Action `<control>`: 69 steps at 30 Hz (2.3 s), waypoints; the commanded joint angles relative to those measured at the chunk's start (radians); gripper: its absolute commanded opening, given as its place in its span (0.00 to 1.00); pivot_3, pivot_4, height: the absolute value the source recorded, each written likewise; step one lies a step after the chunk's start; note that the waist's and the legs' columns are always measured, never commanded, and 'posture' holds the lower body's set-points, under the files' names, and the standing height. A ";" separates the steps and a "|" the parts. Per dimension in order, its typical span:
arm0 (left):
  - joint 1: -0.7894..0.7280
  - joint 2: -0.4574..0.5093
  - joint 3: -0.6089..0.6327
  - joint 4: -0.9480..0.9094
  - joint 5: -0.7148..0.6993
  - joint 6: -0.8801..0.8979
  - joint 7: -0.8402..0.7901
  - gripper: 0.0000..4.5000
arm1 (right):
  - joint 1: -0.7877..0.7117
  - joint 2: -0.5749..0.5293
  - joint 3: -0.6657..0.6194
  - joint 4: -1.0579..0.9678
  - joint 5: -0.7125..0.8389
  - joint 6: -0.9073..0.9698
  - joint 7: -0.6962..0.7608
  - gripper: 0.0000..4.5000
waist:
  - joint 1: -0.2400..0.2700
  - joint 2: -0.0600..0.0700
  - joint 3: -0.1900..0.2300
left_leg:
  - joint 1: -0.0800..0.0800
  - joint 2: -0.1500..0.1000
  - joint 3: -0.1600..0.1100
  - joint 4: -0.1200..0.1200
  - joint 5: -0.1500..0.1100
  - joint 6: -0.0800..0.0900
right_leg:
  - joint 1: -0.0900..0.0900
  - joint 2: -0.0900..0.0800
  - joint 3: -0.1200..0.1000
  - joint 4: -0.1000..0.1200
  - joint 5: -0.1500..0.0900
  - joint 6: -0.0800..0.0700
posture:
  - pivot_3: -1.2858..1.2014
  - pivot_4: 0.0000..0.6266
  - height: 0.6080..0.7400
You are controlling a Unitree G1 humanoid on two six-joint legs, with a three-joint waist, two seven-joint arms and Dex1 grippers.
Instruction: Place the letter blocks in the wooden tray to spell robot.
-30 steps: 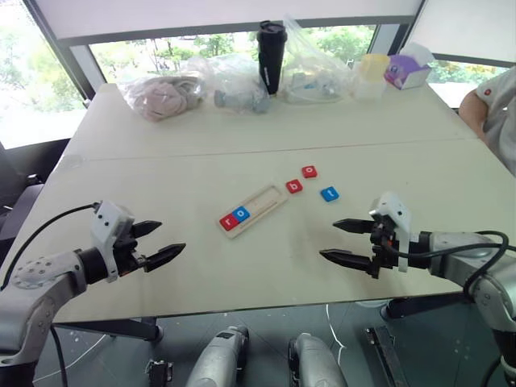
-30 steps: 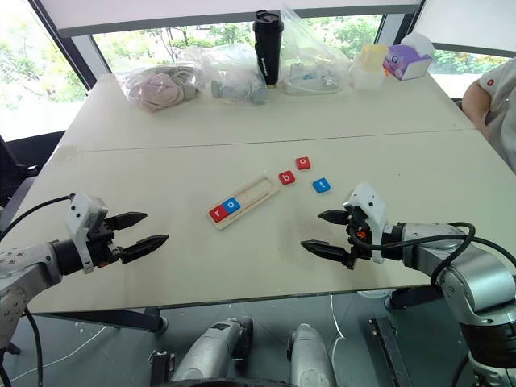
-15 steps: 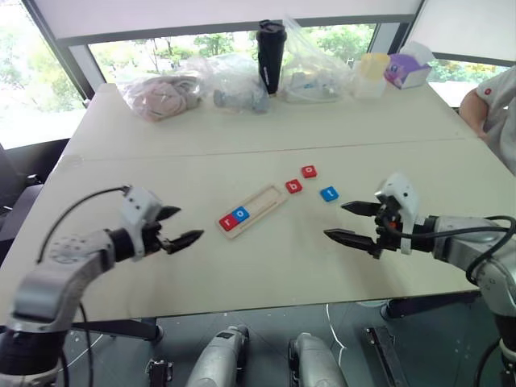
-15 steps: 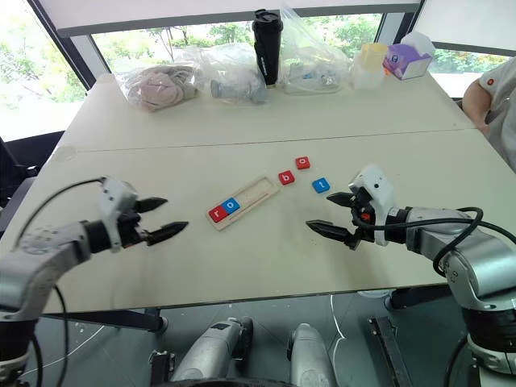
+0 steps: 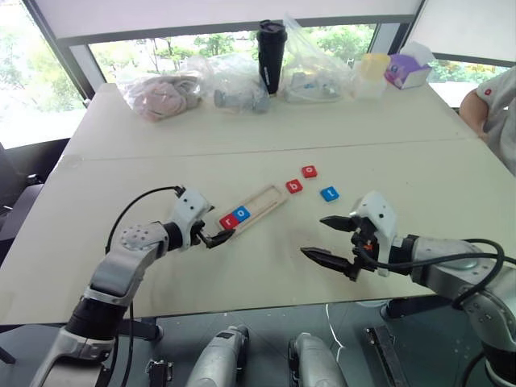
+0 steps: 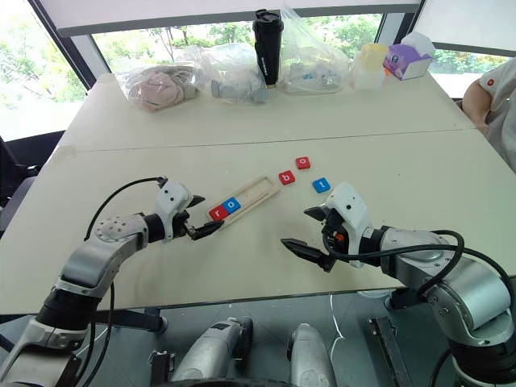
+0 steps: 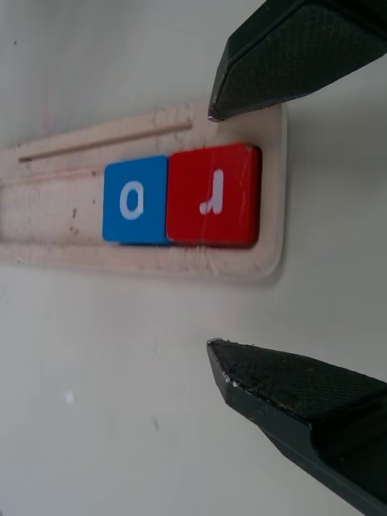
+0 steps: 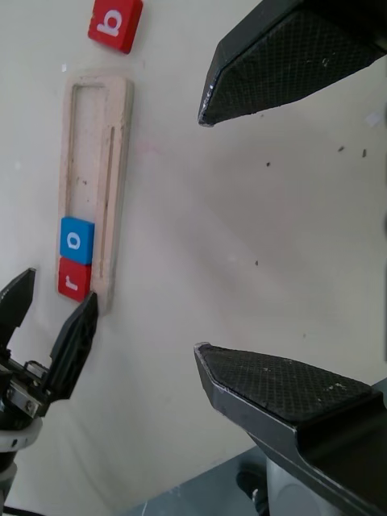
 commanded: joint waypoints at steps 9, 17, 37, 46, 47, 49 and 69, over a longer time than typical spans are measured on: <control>-0.013 -0.026 -0.070 0.048 0.121 -0.067 0.009 1.00 | 0.024 0.016 -0.006 -0.030 0.009 -0.024 -0.032 0.99 | 0.003 0.000 0.000 | 0.002 0.000 0.000 0.002 0.000 0.000 | 0.001 0.000 0.000 0.000 0.000 0.000 | 0.52 0.24 1.00; 0.013 -0.035 -0.101 0.010 0.120 -0.049 -0.035 1.00 | 0.027 0.014 0.000 -0.021 0.002 -0.033 -0.039 0.99 | 0.002 0.000 -0.001 | 0.002 0.000 -0.001 0.008 -0.001 -0.001 | 0.003 0.001 -0.001 0.000 -0.001 -0.002 | 0.52 0.24 1.00; -0.037 0.017 -0.023 0.088 0.107 -0.055 -0.094 0.70 | 0.019 0.002 0.000 0.015 -0.018 -0.046 -0.030 1.00 | -0.001 0.001 -0.002 | 0.002 0.001 -0.002 0.010 -0.001 -0.001 | 0.004 0.001 -0.001 0.000 -0.001 -0.002 | 0.52 0.24 1.00; -0.218 0.243 -0.151 0.380 0.171 -0.592 -0.612 0.70 | 0.015 -0.029 0.008 0.122 -0.079 -0.107 0.027 1.00 | 0.003 0.001 -0.002 | 0.000 0.001 -0.001 0.007 -0.001 -0.001 | 0.000 0.002 -0.001 -0.001 -0.001 -0.005 | 0.52 0.24 1.00; -0.239 0.231 -0.152 0.416 0.168 -0.622 -0.629 0.70 | 0.015 -0.028 0.008 0.127 -0.082 -0.111 0.029 1.00 | 0.005 0.001 -0.002 | 0.001 0.001 -0.001 0.007 -0.001 -0.001 | 0.001 0.001 -0.001 -0.002 -0.001 -0.005 | 0.52 0.24 1.00; -0.279 0.197 -0.155 0.491 0.176 -0.668 -0.652 0.70 | 0.020 -0.017 0.006 0.124 -0.081 -0.113 0.023 1.00 | 0.005 0.001 -0.002 | 0.000 0.000 -0.001 0.008 -0.002 -0.001 | 0.001 0.000 -0.001 -0.003 0.000 -0.004 | 0.52 0.24 1.00; -0.383 0.051 -0.134 0.732 0.228 -0.780 -0.642 0.99 | 0.061 0.031 -0.005 0.075 -0.082 -0.096 -0.043 1.00 | -0.001 0.000 -0.001 | 0.001 0.000 -0.002 0.011 -0.001 0.002 | 0.003 0.001 -0.002 0.000 0.002 0.001 | 0.52 0.24 1.00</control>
